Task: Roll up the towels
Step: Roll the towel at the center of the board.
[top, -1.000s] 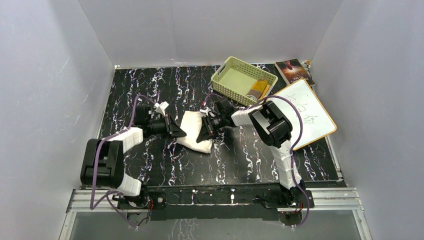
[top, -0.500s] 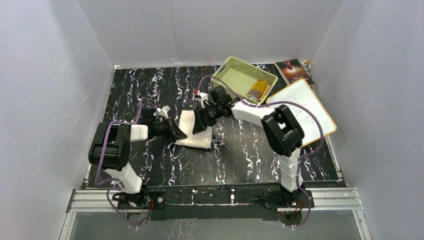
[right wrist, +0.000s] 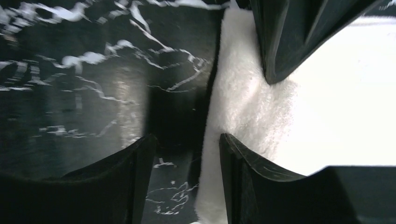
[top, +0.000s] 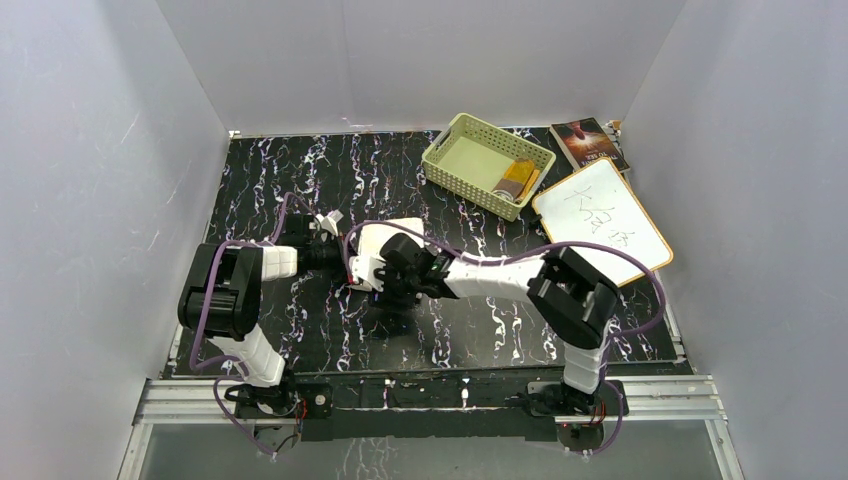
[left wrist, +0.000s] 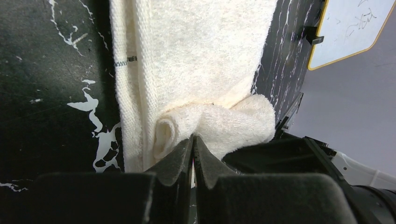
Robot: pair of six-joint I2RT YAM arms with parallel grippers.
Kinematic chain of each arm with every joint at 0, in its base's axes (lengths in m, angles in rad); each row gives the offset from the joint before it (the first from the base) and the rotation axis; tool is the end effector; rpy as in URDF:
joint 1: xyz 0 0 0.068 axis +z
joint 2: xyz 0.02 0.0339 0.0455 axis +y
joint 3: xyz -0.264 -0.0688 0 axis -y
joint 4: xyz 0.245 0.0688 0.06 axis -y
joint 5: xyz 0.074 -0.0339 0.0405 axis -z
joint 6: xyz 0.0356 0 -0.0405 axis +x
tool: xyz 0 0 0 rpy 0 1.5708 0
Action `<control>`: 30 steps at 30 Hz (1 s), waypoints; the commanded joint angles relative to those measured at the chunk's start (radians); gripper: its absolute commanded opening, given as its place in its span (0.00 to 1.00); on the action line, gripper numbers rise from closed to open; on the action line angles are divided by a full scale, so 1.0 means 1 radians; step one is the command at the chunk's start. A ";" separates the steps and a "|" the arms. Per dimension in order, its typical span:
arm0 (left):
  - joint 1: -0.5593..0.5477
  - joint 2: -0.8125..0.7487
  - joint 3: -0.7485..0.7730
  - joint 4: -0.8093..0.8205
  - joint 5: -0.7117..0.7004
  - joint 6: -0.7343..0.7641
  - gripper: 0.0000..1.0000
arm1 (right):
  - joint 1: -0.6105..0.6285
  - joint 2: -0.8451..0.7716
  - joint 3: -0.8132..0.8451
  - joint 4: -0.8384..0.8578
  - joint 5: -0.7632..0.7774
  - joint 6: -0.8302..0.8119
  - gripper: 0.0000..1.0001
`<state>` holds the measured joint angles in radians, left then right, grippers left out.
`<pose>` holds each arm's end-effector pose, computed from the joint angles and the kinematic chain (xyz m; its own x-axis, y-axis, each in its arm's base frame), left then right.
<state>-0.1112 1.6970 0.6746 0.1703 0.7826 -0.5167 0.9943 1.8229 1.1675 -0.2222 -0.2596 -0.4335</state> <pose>0.2929 -0.0580 0.1229 -0.9172 -0.2501 -0.3103 0.1000 0.6092 -0.7867 0.2027 0.3285 0.1840 -0.0026 -0.7488 -0.6628 -0.9926 0.0824 -0.0892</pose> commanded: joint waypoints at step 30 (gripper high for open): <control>0.107 -0.011 0.401 -0.446 0.053 0.251 0.12 | -0.046 0.011 0.105 -0.127 -0.064 0.284 0.00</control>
<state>-0.0555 1.7298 0.9924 -0.1608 0.7841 -0.3317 0.9676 1.9156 1.2343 -0.2218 -0.0952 -0.3412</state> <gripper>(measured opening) 0.114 0.020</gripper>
